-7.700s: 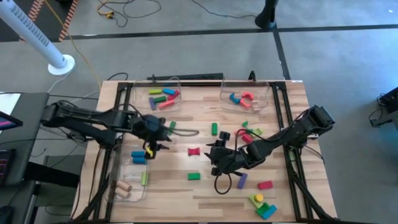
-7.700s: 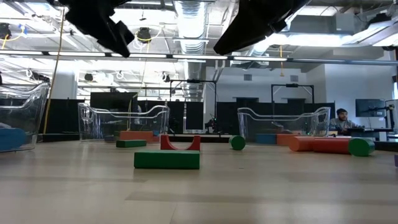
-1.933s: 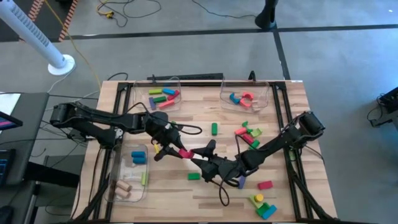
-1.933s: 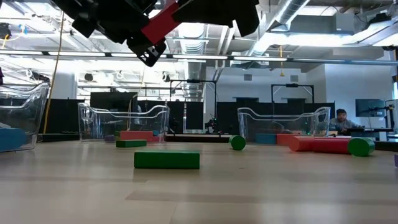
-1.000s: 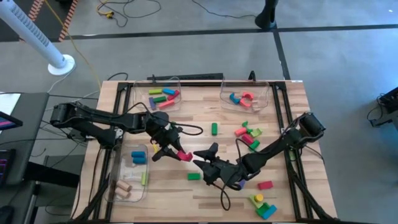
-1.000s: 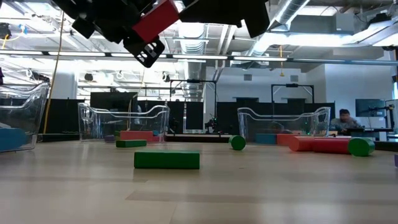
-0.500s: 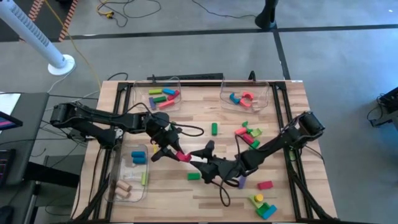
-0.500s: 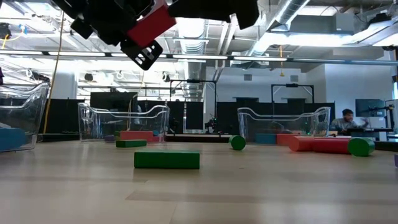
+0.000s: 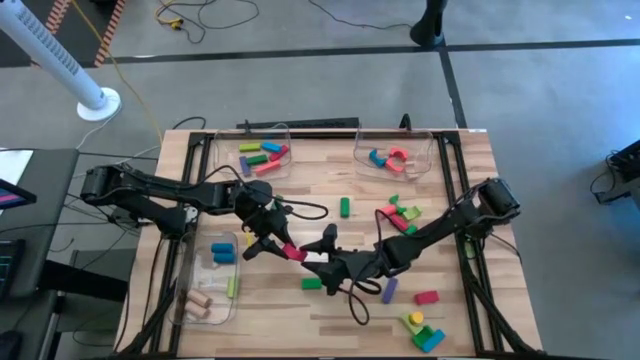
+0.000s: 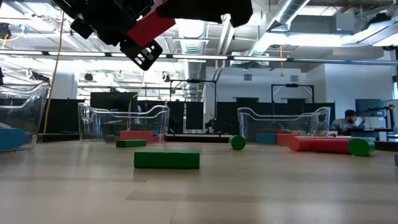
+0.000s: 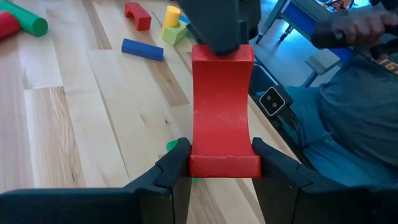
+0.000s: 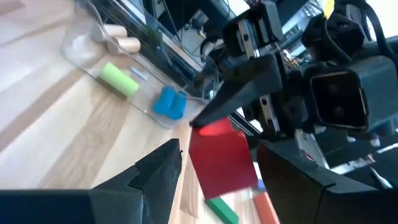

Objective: Sort blocks by size
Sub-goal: Put the red arch block into the top right transparent bin

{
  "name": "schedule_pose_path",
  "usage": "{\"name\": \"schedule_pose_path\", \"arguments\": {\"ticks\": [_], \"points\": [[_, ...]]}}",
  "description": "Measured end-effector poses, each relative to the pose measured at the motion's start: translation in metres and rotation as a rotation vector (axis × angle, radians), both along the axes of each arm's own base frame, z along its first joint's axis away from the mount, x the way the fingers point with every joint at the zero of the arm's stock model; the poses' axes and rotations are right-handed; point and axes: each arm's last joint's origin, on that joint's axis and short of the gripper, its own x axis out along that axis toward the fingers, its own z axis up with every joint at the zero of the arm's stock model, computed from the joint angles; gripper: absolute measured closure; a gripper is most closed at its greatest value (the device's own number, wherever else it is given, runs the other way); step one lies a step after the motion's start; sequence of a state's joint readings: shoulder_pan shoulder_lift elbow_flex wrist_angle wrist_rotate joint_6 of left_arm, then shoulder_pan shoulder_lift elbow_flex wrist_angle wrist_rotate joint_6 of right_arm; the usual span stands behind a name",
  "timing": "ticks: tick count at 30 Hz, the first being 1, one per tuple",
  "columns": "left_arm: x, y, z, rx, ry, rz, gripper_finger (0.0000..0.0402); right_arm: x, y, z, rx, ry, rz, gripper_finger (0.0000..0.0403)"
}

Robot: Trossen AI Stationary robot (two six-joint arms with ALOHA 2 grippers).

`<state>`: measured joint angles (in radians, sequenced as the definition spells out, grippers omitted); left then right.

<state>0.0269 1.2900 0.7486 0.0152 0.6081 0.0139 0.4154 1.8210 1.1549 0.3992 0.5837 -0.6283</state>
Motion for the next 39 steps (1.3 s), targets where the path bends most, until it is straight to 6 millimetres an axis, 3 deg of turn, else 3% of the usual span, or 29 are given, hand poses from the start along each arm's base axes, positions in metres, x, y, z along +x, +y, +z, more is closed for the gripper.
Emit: {"name": "schedule_pose_path", "arguments": {"ticks": [10, 22, 39], "points": [[0.0003, 0.0, 0.0004, -0.007, 0.0, 0.005, 0.0269, 0.0044, -0.0067, 0.0022, 0.063, -0.006, 0.016, 0.0155], [0.0017, -0.0011, 0.004, -0.049, -0.025, -0.022, 0.0269, 0.0056, -0.0093, 0.0007, 0.07, 0.012, 0.047, 0.0193], [0.0025, -0.0016, 0.004, -0.084, -0.015, -0.033, 0.0269, 0.0056, -0.0094, 0.0006, 0.07, 0.014, 0.047, 0.02]]}}
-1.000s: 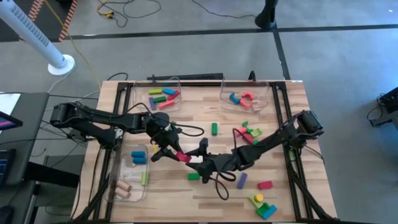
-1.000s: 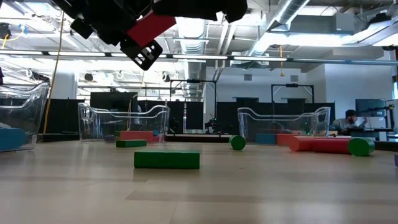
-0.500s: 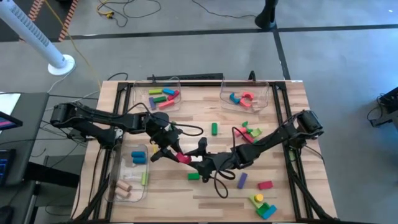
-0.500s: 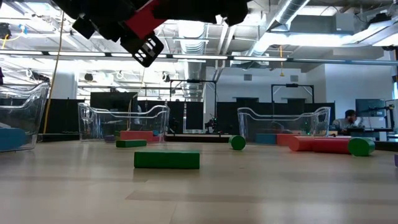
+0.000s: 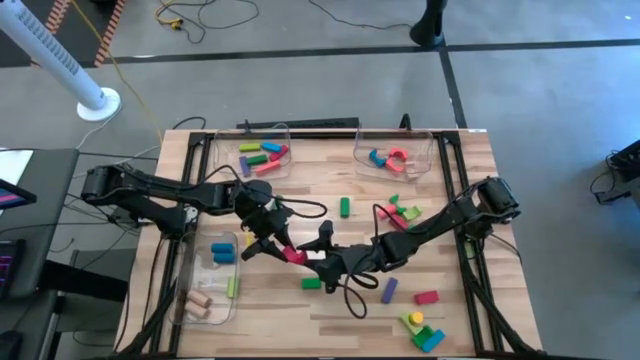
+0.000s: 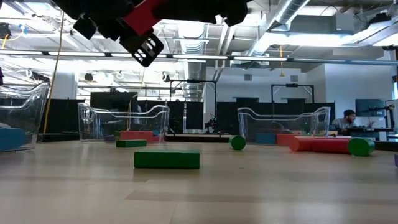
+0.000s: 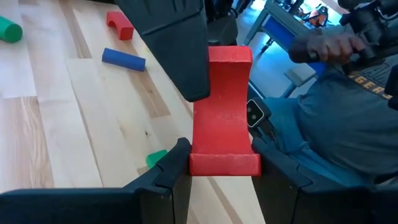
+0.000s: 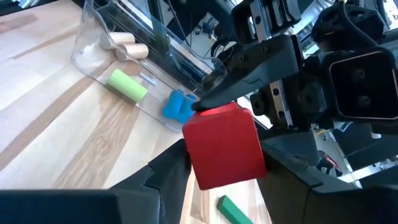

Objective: Sort blocks by size
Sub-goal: Put the red arch block into the top right transparent bin

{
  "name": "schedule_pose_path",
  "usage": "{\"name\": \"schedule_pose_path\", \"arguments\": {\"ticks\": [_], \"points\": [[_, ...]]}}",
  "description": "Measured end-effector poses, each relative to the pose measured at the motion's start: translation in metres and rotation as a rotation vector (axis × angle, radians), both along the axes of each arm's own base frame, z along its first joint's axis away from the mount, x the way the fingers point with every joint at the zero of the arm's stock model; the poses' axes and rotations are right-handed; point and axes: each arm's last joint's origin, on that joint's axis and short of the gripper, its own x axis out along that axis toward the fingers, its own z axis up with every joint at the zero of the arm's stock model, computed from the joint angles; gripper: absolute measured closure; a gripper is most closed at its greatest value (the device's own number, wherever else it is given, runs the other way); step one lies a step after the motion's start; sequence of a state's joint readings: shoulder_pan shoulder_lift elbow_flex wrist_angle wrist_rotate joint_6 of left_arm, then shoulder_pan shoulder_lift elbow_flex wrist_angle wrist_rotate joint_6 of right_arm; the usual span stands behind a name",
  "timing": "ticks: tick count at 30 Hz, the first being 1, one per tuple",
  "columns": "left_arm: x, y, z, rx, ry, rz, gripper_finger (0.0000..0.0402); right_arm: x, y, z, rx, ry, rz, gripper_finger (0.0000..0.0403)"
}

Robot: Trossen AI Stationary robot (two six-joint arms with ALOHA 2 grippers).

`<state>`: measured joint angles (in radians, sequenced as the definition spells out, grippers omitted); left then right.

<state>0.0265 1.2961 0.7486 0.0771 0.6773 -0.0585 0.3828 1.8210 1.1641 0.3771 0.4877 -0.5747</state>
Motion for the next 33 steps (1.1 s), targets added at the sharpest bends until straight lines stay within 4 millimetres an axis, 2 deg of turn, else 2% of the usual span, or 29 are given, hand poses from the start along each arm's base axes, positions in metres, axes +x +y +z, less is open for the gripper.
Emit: {"name": "schedule_pose_path", "arguments": {"ticks": [8, 15, 27, 33], "points": [[0.001, 0.0, 0.001, -0.013, -0.003, 0.006, 0.0269, 0.0, 0.0, 0.0, -0.002, 0.0, -0.001, 0.023], [0.001, 0.0, 0.001, -0.011, -0.005, 0.008, 0.0267, 0.0, 0.0, 0.0, -0.005, 0.002, -0.005, 0.0234], [0.001, 0.002, 0.003, 0.006, -0.023, 0.026, 0.02, -0.003, 0.002, -0.006, 0.022, 0.046, -0.053, 0.0236], [-0.001, 0.01, 0.002, 0.017, -0.016, 0.05, 0.0187, -0.009, 0.006, -0.01, 0.009, 0.084, -0.116, 0.0237]]}}
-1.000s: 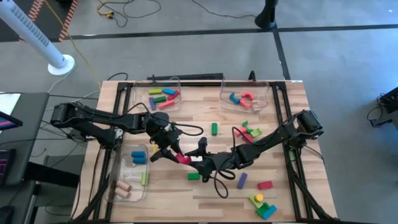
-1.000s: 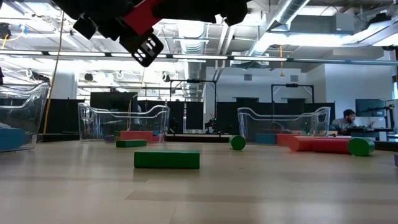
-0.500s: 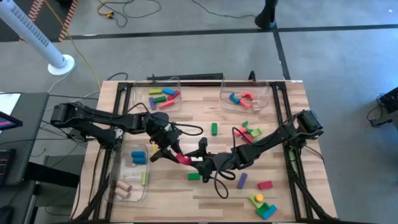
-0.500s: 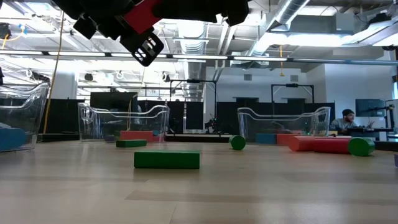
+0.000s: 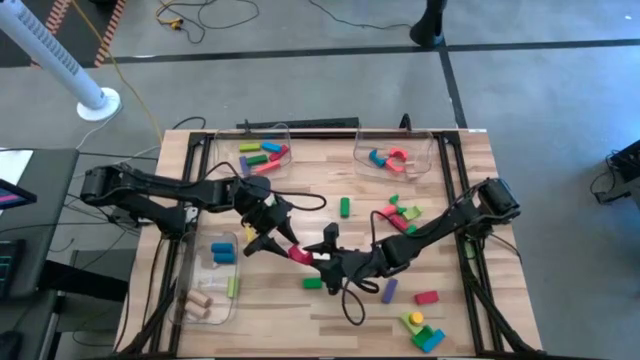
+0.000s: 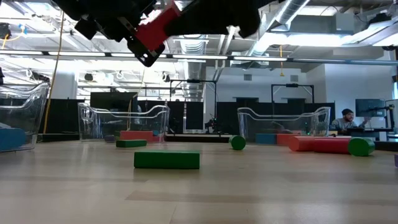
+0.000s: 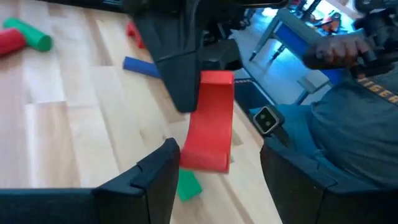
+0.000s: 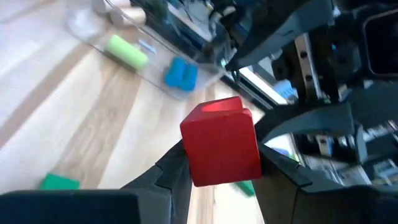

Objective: Sort blocks by size
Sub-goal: Put the red arch block into the top right transparent bin

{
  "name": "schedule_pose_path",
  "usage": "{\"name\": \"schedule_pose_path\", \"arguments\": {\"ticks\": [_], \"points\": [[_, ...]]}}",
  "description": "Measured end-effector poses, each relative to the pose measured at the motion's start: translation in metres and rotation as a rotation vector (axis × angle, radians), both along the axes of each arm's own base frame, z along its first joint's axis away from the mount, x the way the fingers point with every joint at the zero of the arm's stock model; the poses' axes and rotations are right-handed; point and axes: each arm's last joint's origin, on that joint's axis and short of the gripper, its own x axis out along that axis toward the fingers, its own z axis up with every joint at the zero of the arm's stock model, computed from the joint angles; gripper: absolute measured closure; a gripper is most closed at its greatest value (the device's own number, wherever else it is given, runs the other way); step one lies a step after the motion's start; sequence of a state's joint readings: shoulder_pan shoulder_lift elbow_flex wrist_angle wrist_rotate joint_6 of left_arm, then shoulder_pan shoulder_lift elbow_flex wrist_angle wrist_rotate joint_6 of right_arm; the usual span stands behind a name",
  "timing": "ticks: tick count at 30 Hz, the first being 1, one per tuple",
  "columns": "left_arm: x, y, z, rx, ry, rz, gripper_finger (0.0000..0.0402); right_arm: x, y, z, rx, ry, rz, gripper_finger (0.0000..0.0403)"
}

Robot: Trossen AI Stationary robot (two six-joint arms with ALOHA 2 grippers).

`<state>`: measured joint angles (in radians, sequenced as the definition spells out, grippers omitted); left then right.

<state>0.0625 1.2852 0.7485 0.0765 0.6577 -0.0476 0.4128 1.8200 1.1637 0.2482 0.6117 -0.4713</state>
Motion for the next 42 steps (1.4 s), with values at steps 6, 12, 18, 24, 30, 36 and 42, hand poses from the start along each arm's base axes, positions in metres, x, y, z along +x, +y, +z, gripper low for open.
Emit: {"name": "schedule_pose_path", "arguments": {"ticks": [6, 12, 18, 24, 30, 36, 42], "points": [[-0.012, 0.009, 0.002, 0.076, 0.037, 0.066, 0.0187, -0.007, -0.003, -0.005, 0.021, 0.055, -0.113, 0.0237], [-0.026, 0.011, 0.012, 0.177, 0.034, 0.148, 0.0188, -0.017, -0.016, -0.005, 0.043, 0.133, -0.224, 0.0237], [-0.035, 0.005, 0.01, 0.222, 0.094, 0.149, 0.0187, -0.03, -0.04, 0.01, 0.102, 0.174, -0.345, 0.0237], [-0.032, -0.009, 0.001, 0.264, 0.136, 0.102, 0.0187, -0.048, -0.076, 0.028, 0.151, 0.221, -0.488, 0.0237], [-0.027, -0.026, -0.008, 0.306, 0.159, 0.054, 0.0187, -0.064, -0.117, 0.039, 0.201, 0.253, -0.662, 0.0237], [-0.02, -0.043, -0.023, 0.346, 0.209, 0.012, 0.0187, -0.078, -0.151, 0.046, 0.228, 0.281, -0.804, 0.0237], [-0.015, -0.057, -0.032, 0.392, 0.221, 0.025, 0.0187, -0.09, -0.182, 0.049, 0.267, 0.325, -0.901, 0.0237]]}}
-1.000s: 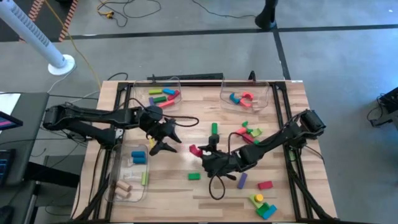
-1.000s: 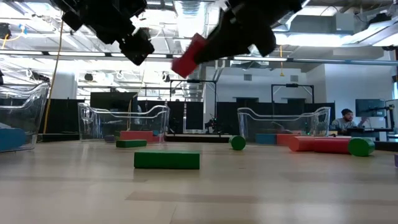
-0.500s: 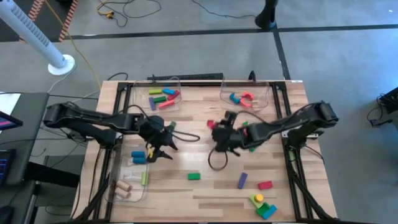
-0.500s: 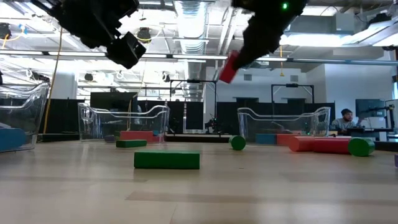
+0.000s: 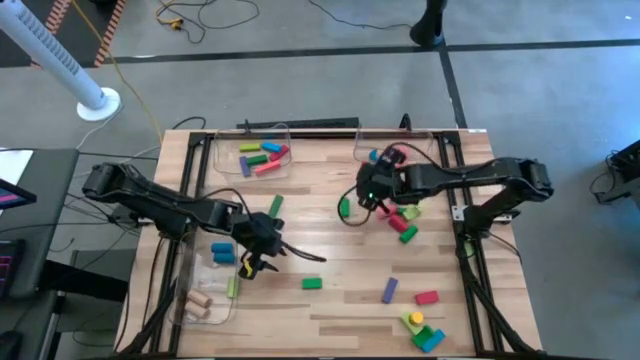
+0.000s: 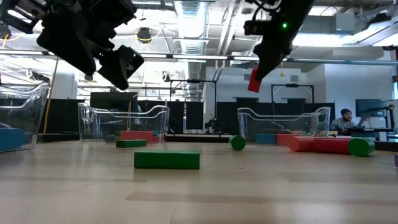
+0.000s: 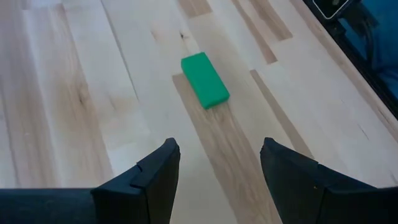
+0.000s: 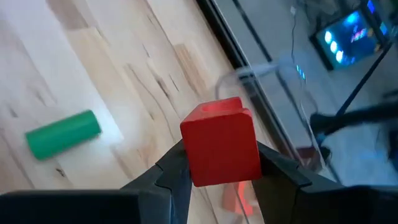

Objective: Sort blocks by size
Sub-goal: Put the red arch block into the top right transparent bin

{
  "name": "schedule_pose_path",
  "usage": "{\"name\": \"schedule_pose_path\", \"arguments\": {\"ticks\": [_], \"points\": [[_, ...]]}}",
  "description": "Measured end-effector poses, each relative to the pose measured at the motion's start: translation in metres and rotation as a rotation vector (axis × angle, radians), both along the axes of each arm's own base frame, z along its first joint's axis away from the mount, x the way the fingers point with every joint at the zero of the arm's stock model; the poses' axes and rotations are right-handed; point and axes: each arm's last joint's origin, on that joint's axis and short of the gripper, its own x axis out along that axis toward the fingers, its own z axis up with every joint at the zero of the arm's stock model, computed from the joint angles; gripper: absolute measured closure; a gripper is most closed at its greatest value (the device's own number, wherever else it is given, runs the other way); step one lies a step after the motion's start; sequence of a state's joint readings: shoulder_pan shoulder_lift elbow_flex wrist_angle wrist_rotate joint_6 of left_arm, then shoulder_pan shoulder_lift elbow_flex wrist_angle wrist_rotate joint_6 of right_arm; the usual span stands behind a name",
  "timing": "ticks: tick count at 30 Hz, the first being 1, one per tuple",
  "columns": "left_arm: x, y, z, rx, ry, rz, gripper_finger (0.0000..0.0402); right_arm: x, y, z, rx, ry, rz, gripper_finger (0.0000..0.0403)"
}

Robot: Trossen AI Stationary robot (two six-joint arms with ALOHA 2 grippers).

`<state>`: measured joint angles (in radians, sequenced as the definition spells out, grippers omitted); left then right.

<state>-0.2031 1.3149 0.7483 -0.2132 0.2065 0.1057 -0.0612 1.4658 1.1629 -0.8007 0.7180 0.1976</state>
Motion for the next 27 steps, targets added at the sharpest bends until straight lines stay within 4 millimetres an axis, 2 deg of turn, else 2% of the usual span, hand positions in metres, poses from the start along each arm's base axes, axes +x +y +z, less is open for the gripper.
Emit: {"name": "schedule_pose_path", "arguments": {"ticks": [12, 19, 27], "points": [[0.001, -0.021, 0.002, 0.013, -0.059, 0.007, 0.0187, -0.033, -0.068, -0.011, 0.161, 0.014, -0.207, 0.0237], [0.001, -0.029, 0.004, 0.007, -0.094, 0.004, 0.0187, -0.049, -0.108, -0.026, 0.291, -0.078, -0.275, 0.0237], [-0.001, -0.034, 0.004, 0.02, -0.097, 0.013, 0.0187, -0.061, -0.131, -0.039, 0.419, -0.207, -0.275, 0.0236]]}}
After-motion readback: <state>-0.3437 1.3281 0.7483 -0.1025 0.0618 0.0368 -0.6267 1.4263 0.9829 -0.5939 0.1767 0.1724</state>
